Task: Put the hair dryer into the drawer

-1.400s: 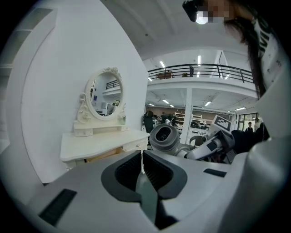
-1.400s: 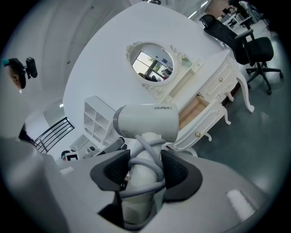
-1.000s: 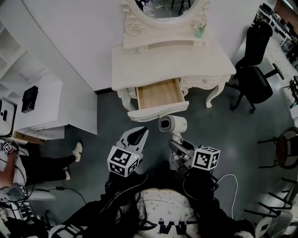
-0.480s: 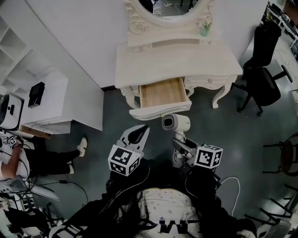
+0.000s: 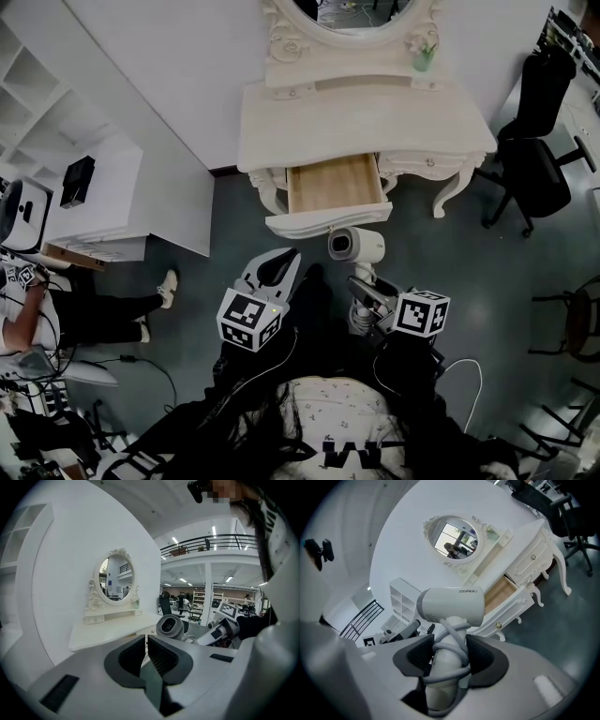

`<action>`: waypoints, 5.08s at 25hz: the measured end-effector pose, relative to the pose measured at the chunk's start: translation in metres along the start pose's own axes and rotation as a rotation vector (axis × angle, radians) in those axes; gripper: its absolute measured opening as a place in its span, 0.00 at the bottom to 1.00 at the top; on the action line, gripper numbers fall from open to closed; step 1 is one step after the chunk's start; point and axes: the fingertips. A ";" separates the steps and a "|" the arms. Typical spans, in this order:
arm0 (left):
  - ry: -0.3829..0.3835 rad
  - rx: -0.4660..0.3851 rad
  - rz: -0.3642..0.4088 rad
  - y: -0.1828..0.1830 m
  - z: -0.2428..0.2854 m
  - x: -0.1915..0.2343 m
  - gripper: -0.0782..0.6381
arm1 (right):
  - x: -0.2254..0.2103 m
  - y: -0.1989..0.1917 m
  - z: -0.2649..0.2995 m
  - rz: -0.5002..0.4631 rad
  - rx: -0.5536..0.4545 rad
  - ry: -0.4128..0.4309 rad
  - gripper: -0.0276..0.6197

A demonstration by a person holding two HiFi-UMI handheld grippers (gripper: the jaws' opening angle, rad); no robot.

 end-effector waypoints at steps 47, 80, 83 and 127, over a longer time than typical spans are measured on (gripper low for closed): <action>-0.183 -0.012 -0.103 0.018 0.108 0.165 0.11 | -0.162 0.069 0.202 -0.147 0.437 -0.448 0.39; 0.134 -0.003 -0.165 0.019 0.110 0.204 0.11 | -0.225 0.083 0.255 -0.529 0.963 -0.373 0.39; 0.183 0.003 -0.172 0.018 0.103 0.204 0.11 | -0.229 0.082 0.264 -0.564 0.990 -0.353 0.39; 0.364 0.073 -0.194 0.002 0.064 0.222 0.11 | -0.303 0.051 0.291 -0.818 1.054 -0.381 0.46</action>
Point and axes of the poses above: the fingertips, and each gripper's own axes: z forward along the fingers, x to its left, y out of its top, and after that the axes turned 7 degrees about -x, right-handed
